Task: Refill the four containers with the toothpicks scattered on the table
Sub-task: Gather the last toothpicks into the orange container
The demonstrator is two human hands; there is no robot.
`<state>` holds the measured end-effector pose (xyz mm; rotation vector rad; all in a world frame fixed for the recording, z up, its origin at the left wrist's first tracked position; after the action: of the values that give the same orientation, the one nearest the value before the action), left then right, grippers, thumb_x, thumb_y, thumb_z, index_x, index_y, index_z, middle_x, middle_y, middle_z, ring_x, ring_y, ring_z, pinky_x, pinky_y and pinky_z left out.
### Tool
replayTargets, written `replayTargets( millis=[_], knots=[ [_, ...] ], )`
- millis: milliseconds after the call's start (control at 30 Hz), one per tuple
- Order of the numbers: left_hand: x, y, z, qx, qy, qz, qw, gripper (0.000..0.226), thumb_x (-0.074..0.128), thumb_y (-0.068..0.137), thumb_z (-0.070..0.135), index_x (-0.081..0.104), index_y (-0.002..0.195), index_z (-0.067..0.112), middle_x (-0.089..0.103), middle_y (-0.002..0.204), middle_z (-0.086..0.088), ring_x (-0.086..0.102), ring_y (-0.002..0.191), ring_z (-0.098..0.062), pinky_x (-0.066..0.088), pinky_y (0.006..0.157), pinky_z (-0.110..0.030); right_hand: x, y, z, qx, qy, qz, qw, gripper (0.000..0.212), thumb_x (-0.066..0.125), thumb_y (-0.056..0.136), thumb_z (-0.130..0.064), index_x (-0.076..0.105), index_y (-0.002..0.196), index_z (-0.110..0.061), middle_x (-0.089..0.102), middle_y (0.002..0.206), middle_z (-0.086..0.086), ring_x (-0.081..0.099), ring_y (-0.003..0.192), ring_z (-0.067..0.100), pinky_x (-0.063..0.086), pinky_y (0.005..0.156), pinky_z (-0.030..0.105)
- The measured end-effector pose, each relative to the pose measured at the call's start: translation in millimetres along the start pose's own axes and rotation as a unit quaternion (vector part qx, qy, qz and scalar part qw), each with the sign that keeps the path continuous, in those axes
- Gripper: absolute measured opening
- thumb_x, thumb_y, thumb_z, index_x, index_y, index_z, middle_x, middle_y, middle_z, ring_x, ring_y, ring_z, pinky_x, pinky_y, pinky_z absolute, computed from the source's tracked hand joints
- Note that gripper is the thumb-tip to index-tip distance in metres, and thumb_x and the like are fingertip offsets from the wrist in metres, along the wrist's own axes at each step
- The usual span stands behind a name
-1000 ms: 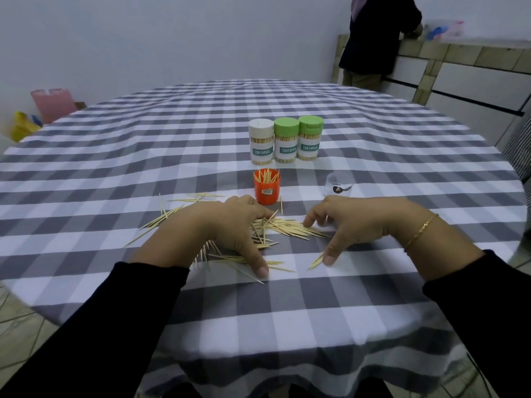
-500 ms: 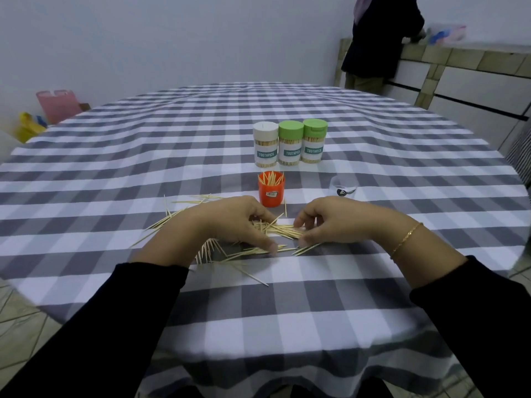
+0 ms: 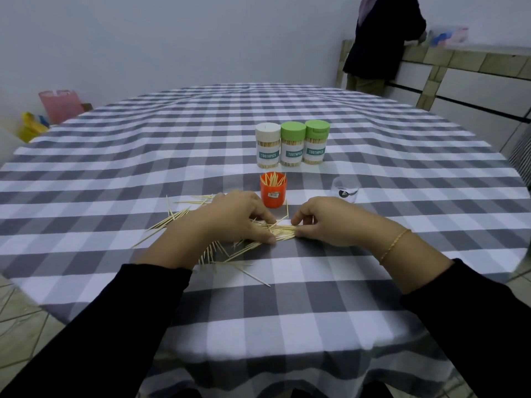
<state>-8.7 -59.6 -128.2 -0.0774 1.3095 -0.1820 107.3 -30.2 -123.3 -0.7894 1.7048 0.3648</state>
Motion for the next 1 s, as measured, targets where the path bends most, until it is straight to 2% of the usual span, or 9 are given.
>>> replayTargets(
  millis=[133, 233, 367, 433, 533, 700, 833, 900, 1000],
  knots=[
    [-5.7, -1.2, 5.0, 0.006, 0.030, 0.034, 0.999, 0.035, 0.063, 0.083, 0.056, 0.069, 0.112, 0.039, 0.056, 0.121, 0.014, 0.044, 0.115, -0.010, 0.034, 0.096, -0.039, -0.5, 1.7, 0.0, 0.006, 0.009, 0.023, 1.000, 0.027, 0.057, 0.092, -0.036, 0.064, 0.115, -0.024, 0.055, 0.095, -0.008, 0.050, 0.082, 0.008, 0.040, 0.064, 0.017],
    [-4.3, -3.5, 4.5, 0.005, 0.011, 0.016, 1.000, 0.038, 0.059, 0.083, 0.060, 0.069, 0.113, 0.039, 0.061, 0.112, 0.017, 0.049, 0.110, -0.008, 0.034, 0.099, -0.040, -0.8, 0.5, -2.4, -0.004, 0.014, 0.016, 1.000, 0.034, 0.058, 0.091, -0.036, 0.061, 0.123, -0.023, 0.056, 0.102, -0.006, 0.053, 0.089, 0.011, 0.047, 0.075, 0.023],
    [2.1, -7.1, 0.3, -0.019, 0.044, -0.060, 0.997, 0.062, 0.064, 0.081, 0.061, 0.052, 0.137, 0.035, 0.047, 0.135, 0.013, 0.041, 0.122, -0.012, 0.028, 0.111, -0.045, 6.4, -1.8, -5.2, -0.023, -0.013, -0.029, 0.999, 0.053, 0.060, 0.087, -0.039, 0.046, 0.137, -0.028, 0.045, 0.119, -0.004, 0.045, 0.105, 0.011, 0.044, 0.093, 0.029],
    [3.0, -5.0, 1.9, -0.019, 0.089, -0.068, 0.993, 0.059, 0.062, 0.086, 0.054, 0.048, 0.140, 0.035, 0.046, 0.136, 0.010, 0.042, 0.120, -0.013, 0.030, 0.108, -0.041, 7.8, -1.5, -8.3, -0.031, -0.022, -0.028, 0.999, 0.055, 0.058, 0.088, -0.038, 0.043, 0.140, -0.029, 0.044, 0.120, -0.003, 0.043, 0.106, 0.010, 0.041, 0.091, 0.026],
    [3.1, -0.6, 6.5, -0.005, 0.130, -0.058, 0.990, 0.047, 0.056, 0.092, 0.045, 0.052, 0.137, 0.034, 0.056, 0.124, 0.007, 0.049, 0.110, -0.014, 0.034, 0.093, -0.034, 6.9, 0.0, -16.2, -0.053, -0.047, 0.004, 0.997, 0.040, 0.052, 0.092, -0.035, 0.054, 0.131, -0.026, 0.047, 0.115, -0.001, 0.044, 0.102, 0.012, 0.042, 0.087, 0.027],
    [0.5, 5.4, 8.0, 0.002, 0.171, -0.029, 0.985, 0.031, 0.051, 0.095, 0.037, 0.065, 0.122, 0.034, 0.064, 0.106, 0.005, 0.056, 0.095, -0.014, 0.041, 0.080, -0.031, 9.2, 6.0, -24.1, -0.083, -0.120, 0.062, 0.987, 0.031, 0.043, 0.095, -0.033, 0.066, 0.115, -0.023, 0.052, 0.104, 0.001, 0.047, 0.098, 0.018, 0.046, 0.085, 0.036],
    [-1.1, 8.1, 6.4, -0.010, 0.158, -0.004, 0.987, 0.025, 0.051, 0.096, 0.033, 0.072, 0.109, 0.029, 0.066, 0.095, 0.004, 0.058, 0.084, -0.014, 0.044, 0.072, -0.028, 7.7, 7.2, -25.9, -0.086, -0.149, 0.089, 0.981, 0.032, 0.040, 0.099, -0.032, 0.064, 0.118, -0.023, 0.054, 0.107, 0.002, 0.048, 0.099, 0.021, 0.044, 0.082, 0.033],
    [-1.7, 8.5, 6.1, -0.011, 0.166, 0.000, 0.986, 0.027, 0.048, 0.098, 0.034, 0.072, 0.109, 0.027, 0.066, 0.096, 0.004, 0.058, 0.085, -0.014, 0.042, 0.073, -0.028, 7.0, 8.8, -26.4, -0.088, -0.174, 0.112, 0.974, 0.031, 0.041, 0.099, -0.029, 0.063, 0.120, -0.023, 0.054, 0.107, 0.003, 0.048, 0.099, 0.021, 0.041, 0.079, 0.031],
    [-0.6, 7.8, 6.2, -0.009, 0.188, -0.008, 0.982, 0.032, 0.045, 0.100, 0.036, 0.065, 0.123, 0.029, 0.064, 0.111, 0.003, 0.057, 0.100, -0.015, 0.045, 0.089, -0.032, 5.6, 10.9, -26.9, -0.090, -0.200, 0.148, 0.964, 0.029, 0.042, 0.099, -0.026, 0.062, 0.119, -0.022, 0.054, 0.103, 0.002, 0.049, 0.096, 0.022, 0.037, 0.074, 0.031]
  ],
)
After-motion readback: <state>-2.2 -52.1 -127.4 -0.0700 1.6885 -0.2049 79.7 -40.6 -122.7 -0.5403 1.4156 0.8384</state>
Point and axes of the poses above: each hand's wrist, its own y-axis towards the middle knuckle, its own x-axis out of the palm, z = x × y, the point moved 9 cm from there along y, towards the middle knuckle
